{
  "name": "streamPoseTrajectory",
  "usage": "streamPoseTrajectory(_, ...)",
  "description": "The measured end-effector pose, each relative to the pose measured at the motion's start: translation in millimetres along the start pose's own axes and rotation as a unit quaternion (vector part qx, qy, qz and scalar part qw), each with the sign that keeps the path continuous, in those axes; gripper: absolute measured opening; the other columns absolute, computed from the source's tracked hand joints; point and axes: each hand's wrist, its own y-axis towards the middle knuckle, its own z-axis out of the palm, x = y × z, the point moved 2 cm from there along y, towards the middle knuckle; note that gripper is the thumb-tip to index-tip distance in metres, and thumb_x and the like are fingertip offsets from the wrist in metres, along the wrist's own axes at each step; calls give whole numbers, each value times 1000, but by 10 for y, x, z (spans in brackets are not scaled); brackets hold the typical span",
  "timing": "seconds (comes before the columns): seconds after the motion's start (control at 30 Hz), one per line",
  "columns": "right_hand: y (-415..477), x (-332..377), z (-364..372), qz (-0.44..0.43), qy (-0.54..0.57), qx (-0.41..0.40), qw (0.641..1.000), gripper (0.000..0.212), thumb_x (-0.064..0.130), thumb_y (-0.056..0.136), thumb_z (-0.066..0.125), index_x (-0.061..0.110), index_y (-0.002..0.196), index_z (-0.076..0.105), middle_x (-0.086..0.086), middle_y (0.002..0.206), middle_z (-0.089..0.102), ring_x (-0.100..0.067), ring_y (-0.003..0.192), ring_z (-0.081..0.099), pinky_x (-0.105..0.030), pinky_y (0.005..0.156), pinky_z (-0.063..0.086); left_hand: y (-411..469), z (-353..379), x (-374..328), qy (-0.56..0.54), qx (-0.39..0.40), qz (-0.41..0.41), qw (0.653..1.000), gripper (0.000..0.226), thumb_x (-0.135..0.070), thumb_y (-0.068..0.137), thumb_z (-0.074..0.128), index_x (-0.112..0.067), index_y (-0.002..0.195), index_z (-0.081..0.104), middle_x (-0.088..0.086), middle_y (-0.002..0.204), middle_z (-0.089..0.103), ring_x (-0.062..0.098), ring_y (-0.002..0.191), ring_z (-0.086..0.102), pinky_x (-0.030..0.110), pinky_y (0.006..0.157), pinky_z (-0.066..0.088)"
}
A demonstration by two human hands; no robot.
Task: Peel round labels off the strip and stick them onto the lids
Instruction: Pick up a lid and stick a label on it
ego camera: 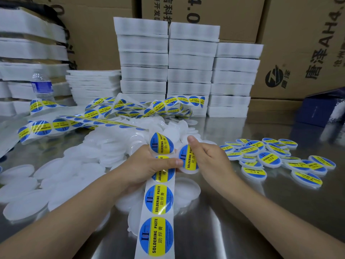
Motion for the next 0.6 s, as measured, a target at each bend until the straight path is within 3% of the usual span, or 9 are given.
streamPoseTrajectory(0.1,2,-10,17,37,59,20,997,55,47,95,41,10,55,49,8,46,39,-7,44,33,-16,44,27,4,-16,-3,-12,-10,-9,1000,18,-24,57,77,-14,72,76,3,71,74,12,59,69,17,53,51)
streamPoseTrajectory(0.17,-1,-7,29,92,128,37,987,53,46,95,42,16,54,56,8,41,40,-6,37,32,-15,40,28,6,-41,-11,-17,-22,-10,1000,22,-23,56,77,-12,75,75,6,72,74,13,60,69,18,53,51)
streamPoseTrajectory(0.3,8,12,25,148,235,70,958,42,40,98,40,13,66,48,4,41,34,-10,37,28,-21,39,30,16,-75,-23,-34,-44,-14,998,25,-22,56,76,-10,78,75,8,73,74,14,59,69,18,51,51)
streamPoseTrajectory(0.5,25,-6,28,127,224,48,965,43,42,96,43,5,82,59,-3,49,47,-14,42,42,-25,43,38,49,-104,20,-66,-60,-12,996,36,-30,50,79,-10,81,77,13,82,75,19,66,69,24,56,53)
streamPoseTrajectory(0.6,13,-12,55,97,192,69,974,24,32,92,55,11,81,61,-8,60,52,-15,47,46,-22,44,40,62,-124,19,-76,-69,-11,995,36,-34,51,80,-13,80,78,12,85,75,20,72,71,23,57,54)
